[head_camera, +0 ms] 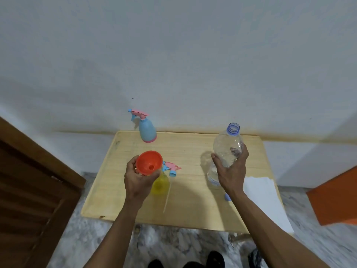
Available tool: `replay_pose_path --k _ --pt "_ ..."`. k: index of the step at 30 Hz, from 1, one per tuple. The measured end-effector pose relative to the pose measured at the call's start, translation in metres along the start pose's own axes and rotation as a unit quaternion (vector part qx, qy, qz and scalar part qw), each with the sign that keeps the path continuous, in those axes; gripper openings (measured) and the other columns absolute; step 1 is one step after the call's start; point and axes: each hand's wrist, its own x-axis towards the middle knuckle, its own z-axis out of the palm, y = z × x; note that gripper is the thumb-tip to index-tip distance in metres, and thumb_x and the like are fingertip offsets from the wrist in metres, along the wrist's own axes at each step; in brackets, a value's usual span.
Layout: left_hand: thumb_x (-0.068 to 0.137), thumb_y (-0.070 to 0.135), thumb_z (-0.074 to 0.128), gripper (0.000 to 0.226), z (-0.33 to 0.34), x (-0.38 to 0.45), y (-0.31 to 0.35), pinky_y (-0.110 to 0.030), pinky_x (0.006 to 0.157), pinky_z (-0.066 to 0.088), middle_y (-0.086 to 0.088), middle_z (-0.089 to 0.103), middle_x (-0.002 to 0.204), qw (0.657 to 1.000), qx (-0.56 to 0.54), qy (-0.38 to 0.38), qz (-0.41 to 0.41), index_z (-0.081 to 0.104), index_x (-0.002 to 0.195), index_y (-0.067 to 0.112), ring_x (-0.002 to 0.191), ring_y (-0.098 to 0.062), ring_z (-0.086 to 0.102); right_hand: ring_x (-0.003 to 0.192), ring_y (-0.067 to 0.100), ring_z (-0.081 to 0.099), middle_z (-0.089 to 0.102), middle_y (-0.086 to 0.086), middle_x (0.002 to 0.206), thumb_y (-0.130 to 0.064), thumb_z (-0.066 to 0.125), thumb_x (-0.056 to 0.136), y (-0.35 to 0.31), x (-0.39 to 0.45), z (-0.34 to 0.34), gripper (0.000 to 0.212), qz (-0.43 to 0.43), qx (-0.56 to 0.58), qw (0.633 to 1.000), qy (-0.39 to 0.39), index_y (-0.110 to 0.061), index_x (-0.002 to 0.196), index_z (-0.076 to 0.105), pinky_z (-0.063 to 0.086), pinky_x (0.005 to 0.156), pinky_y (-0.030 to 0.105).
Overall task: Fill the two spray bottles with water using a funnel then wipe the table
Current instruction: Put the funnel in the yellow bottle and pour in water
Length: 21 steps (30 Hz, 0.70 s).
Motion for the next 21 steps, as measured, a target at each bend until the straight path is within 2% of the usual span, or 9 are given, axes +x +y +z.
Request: replay_pose_path --k 3,5,8,10,11,14,16,18,21 --pt "0.044 0.047 0.083 0.103 0.0 -0.003 0.008 -0.036 0.092 0.057 -0.002 0.06 0.126 0.998 -0.046 0.018 0.026 0.05 0.138 0.022 0.111 -0.02 0.064 0.123 0.017 0.052 0.051 -0.006 0.129 -0.035 0.088 0.076 0.0 0.0 0.0 0.095 0.0 0.003 1.0 0.0 -0.033 0.149 0.027 0.046 0.097 0.035" --pt "0.049 0.043 0.081 0.1 0.0 -0.006 0.021 -0.033 0.094 0.056 0.005 0.06 0.124 0.995 -0.077 0.022 0.055 0.048 0.141 0.022 0.111 -0.013 0.065 0.122 0.016 0.051 0.05 -0.007 0.129 -0.034 0.088 0.076 -0.001 0.0 0.001 0.095 0.0 0.005 1.0 0.001 -0.033 0.149 0.027 0.046 0.098 0.035" --pt "0.06 0.029 0.078 0.09 0.006 -0.01 0.051 -0.017 0.074 0.057 0.013 0.055 0.117 0.986 -0.124 0.005 0.111 0.044 0.143 0.017 0.095 0.004 0.067 0.122 0.015 0.051 0.049 -0.01 0.128 -0.035 0.088 0.077 -0.001 -0.001 0.001 0.095 0.005 0.008 1.0 0.003 -0.034 0.149 0.027 0.046 0.099 0.034" --pt "0.066 0.016 0.076 0.084 0.02 -0.009 0.064 -0.017 0.071 0.056 0.01 0.053 0.119 0.985 -0.122 -0.033 0.121 0.04 0.142 0.019 0.094 0.0 0.068 0.123 0.015 0.051 0.049 -0.009 0.13 -0.036 0.088 0.076 -0.002 -0.001 0.001 0.095 0.006 0.007 1.0 0.002 -0.036 0.149 0.026 0.047 0.1 0.036" --pt "0.066 0.016 0.077 0.083 0.028 -0.009 0.068 -0.02 0.072 0.058 0.009 0.053 0.121 0.985 -0.11 -0.055 0.118 0.04 0.14 0.023 0.096 -0.006 0.069 0.123 0.016 0.052 0.05 -0.008 0.131 -0.036 0.088 0.076 -0.002 -0.001 0.0 0.095 0.006 0.004 1.0 0.002 -0.036 0.148 0.026 0.047 0.101 0.038" --pt "0.059 0.036 0.083 0.079 0.057 -0.009 0.058 -0.033 0.078 0.061 0.006 0.06 0.116 0.988 0.028 -0.081 0.127 0.047 0.129 0.028 0.096 -0.017 0.069 0.124 0.019 0.053 0.05 -0.006 0.132 -0.037 0.089 0.075 -0.001 0.0 -0.001 0.096 0.007 -0.005 1.0 0.0 -0.035 0.148 0.025 0.05 0.102 0.043" --pt "0.057 0.045 0.082 0.079 0.077 -0.01 0.042 -0.035 0.078 0.06 0.003 0.066 0.109 0.972 0.156 -0.103 0.145 0.053 0.128 0.025 0.093 -0.019 0.068 0.124 0.02 0.053 0.051 -0.003 0.134 -0.038 0.089 0.075 0.0 0.0 -0.001 0.097 0.003 -0.009 1.0 -0.004 -0.037 0.148 0.025 0.051 0.1 0.043" --pt "0.057 0.053 0.077 0.08 0.095 -0.01 0.02 -0.034 0.081 0.057 0.0 0.068 0.111 0.942 0.27 -0.148 0.135 0.056 0.128 0.024 0.096 -0.022 0.066 0.124 0.02 0.054 0.051 -0.002 0.136 -0.039 0.089 0.075 0.0 0.0 -0.002 0.097 0.005 -0.01 1.0 -0.012 -0.037 0.147 0.024 0.052 0.099 0.041" --pt "0.063 0.058 0.075 0.071 0.114 -0.004 -0.016 -0.033 0.084 0.051 -0.001 0.065 0.117 0.875 0.415 -0.225 0.106 0.054 0.123 0.027 0.103 -0.023 0.062 0.123 0.019 0.055 0.051 -0.004 0.135 -0.04 0.089 0.075 -0.001 0.001 -0.004 0.098 0.014 -0.002 1.0 -0.02 -0.04 0.147 0.023 0.052 0.098 0.036"
